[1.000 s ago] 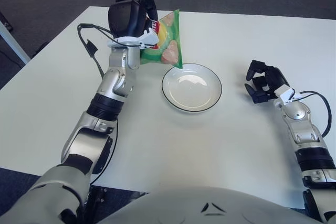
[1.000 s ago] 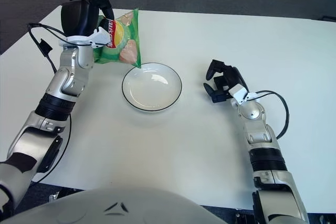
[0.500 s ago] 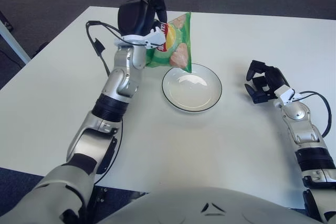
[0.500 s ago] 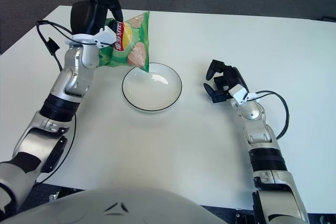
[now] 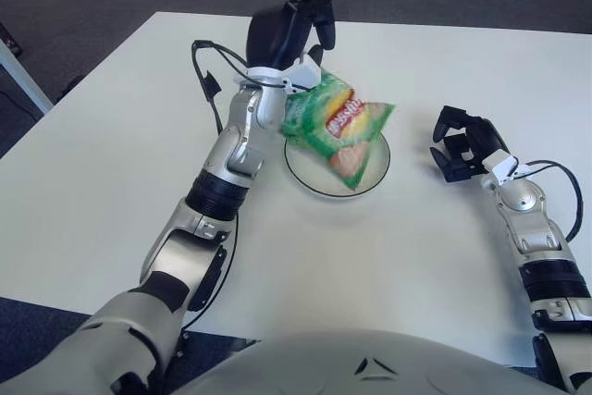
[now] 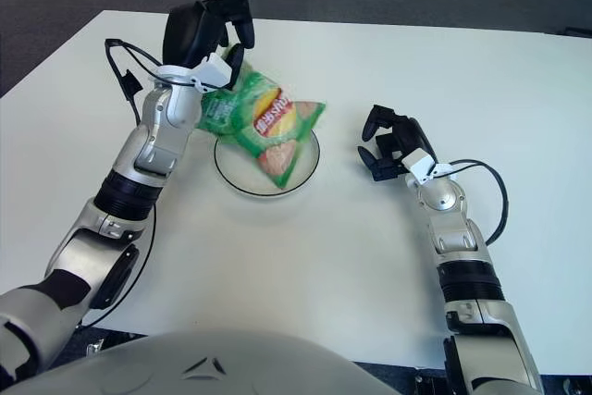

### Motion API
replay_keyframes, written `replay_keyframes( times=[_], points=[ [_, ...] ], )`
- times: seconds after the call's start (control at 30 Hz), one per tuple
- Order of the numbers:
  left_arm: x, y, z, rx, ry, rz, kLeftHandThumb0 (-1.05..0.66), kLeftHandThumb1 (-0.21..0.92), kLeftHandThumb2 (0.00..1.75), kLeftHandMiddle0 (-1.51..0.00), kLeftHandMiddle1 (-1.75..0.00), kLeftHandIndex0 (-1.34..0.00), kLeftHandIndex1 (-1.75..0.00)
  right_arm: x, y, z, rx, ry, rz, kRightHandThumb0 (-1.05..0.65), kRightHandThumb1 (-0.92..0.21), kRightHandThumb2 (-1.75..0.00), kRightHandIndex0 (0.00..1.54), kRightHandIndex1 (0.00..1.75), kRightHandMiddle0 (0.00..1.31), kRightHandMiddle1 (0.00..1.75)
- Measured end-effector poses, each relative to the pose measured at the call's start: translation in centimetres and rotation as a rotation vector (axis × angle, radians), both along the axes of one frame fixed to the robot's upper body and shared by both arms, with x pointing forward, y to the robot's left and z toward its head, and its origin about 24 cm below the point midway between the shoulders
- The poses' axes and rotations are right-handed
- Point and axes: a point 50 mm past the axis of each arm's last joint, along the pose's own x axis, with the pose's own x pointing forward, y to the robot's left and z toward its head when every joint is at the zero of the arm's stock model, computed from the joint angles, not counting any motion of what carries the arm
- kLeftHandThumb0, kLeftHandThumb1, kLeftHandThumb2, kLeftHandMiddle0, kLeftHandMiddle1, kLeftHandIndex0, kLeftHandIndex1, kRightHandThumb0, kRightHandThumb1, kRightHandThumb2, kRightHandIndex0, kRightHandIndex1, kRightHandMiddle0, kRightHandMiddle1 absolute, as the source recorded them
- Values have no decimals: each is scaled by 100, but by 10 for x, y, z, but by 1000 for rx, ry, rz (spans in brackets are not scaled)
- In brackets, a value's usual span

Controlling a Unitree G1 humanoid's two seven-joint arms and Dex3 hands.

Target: Put the snack into the plate.

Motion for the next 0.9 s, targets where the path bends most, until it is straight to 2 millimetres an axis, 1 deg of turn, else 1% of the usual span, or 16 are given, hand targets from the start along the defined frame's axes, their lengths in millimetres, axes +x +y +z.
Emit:
replay_keyframes(
  times=[0.9],
  points=[
    [-12,-31,-4,3,12,-169,58,6,163,-82,-175,-113,-175,0,1,2,-7,6,0,-52,-24,-140,132,175,68,175]
  ],
)
